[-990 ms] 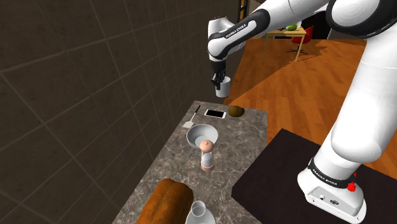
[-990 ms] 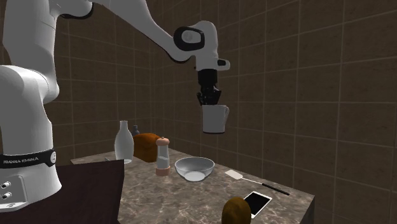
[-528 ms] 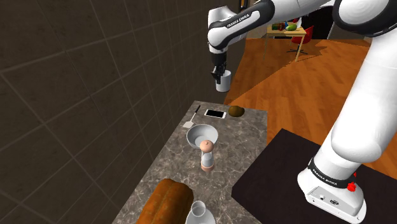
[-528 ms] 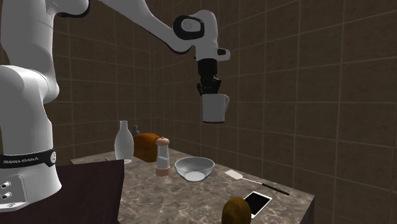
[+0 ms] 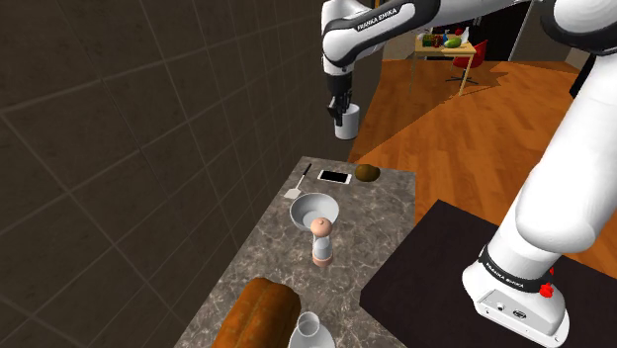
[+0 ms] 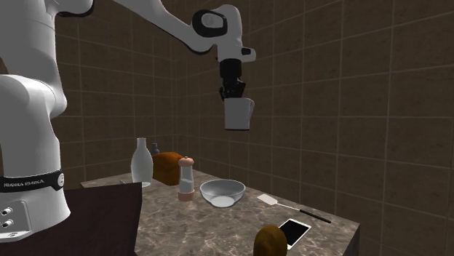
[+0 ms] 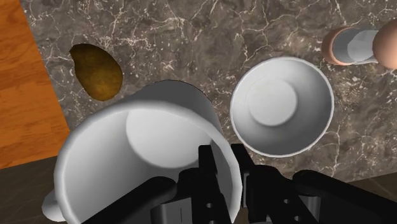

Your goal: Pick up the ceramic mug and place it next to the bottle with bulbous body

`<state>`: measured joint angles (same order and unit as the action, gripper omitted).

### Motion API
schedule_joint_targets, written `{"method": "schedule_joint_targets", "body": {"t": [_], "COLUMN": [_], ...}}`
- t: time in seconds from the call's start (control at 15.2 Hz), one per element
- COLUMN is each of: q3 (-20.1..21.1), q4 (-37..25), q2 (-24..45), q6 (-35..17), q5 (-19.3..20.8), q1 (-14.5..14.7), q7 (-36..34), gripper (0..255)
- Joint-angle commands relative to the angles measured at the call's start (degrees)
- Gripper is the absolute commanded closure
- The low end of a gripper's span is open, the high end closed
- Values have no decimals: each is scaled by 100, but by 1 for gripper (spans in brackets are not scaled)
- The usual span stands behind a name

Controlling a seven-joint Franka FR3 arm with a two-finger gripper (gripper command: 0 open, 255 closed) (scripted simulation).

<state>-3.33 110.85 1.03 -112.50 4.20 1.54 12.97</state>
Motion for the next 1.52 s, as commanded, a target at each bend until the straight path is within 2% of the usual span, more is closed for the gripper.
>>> {"method": "schedule_joint_targets", "body": {"t": [0.0, 0.73, 1.45], "q3": [109, 881, 1841], "q4": [317, 1545, 1984], "q2": [-253, -1387, -1919], "q6": [-50, -55, 90], "q5": [20, -117, -519], "q1": [114, 746, 1430], "q7": [-238, -1577, -2999], "gripper": [255, 255, 255]}}
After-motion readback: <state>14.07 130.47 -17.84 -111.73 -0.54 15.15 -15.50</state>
